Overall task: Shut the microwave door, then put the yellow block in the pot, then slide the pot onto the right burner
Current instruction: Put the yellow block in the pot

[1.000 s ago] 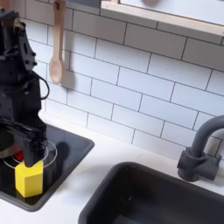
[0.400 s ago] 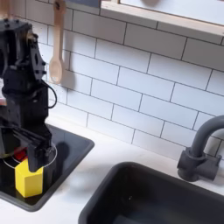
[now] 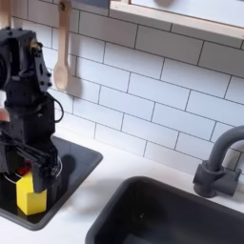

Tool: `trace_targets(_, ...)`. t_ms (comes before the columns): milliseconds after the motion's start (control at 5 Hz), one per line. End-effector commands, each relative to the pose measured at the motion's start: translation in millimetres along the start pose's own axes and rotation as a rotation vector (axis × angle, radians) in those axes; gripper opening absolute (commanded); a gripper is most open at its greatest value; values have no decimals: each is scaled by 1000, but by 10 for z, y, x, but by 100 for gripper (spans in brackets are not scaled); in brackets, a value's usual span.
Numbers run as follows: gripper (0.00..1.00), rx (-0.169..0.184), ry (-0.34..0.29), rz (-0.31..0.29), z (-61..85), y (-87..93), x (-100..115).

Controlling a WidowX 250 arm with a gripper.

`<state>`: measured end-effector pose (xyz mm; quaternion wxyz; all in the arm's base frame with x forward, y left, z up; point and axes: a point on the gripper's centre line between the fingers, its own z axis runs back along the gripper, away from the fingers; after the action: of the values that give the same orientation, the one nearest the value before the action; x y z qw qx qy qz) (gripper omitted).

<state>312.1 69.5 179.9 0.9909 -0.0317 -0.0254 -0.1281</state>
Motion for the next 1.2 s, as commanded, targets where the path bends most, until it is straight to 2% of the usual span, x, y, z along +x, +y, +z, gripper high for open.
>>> trace_targets(0,100,9,17,-24,-68,-15,-23)
trace_targets(600,100,61,23,-47,-296,-36,53)
trace_targets(1000,100,75,34,-36,-412,-5,96)
